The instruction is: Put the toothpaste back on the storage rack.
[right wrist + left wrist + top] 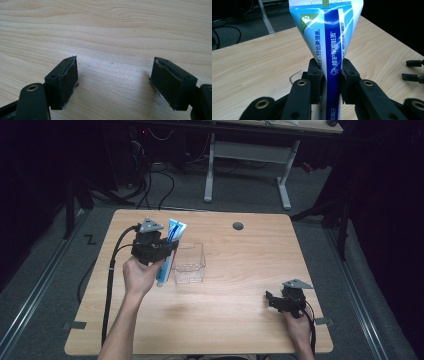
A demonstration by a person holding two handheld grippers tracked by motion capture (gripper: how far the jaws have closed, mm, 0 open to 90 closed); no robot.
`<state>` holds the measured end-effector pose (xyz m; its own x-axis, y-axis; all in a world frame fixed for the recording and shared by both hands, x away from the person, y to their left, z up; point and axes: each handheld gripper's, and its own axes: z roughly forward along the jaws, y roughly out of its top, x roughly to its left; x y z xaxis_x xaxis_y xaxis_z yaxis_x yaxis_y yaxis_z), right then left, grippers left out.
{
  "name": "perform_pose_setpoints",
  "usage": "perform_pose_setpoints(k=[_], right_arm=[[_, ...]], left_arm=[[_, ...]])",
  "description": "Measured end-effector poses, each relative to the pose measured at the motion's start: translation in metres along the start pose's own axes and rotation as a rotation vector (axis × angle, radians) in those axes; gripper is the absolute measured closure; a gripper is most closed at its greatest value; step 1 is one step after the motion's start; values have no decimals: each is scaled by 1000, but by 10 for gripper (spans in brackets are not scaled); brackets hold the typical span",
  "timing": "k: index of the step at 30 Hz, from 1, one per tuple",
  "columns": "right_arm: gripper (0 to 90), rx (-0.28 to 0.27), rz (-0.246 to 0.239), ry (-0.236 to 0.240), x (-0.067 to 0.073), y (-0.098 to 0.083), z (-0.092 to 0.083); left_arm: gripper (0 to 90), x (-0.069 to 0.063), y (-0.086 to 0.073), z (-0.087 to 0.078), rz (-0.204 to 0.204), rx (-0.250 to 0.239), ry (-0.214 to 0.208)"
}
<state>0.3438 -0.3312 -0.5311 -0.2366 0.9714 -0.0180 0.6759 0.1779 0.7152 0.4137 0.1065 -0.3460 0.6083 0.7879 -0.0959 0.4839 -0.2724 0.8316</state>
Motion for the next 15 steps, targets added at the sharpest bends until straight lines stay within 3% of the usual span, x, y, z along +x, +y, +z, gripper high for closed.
perform_pose_setpoints(k=[15], right_arm=[[215,0,-2,0,0,0,0]], left_arm=[[736,-9,16,6,10,-41,-19]])
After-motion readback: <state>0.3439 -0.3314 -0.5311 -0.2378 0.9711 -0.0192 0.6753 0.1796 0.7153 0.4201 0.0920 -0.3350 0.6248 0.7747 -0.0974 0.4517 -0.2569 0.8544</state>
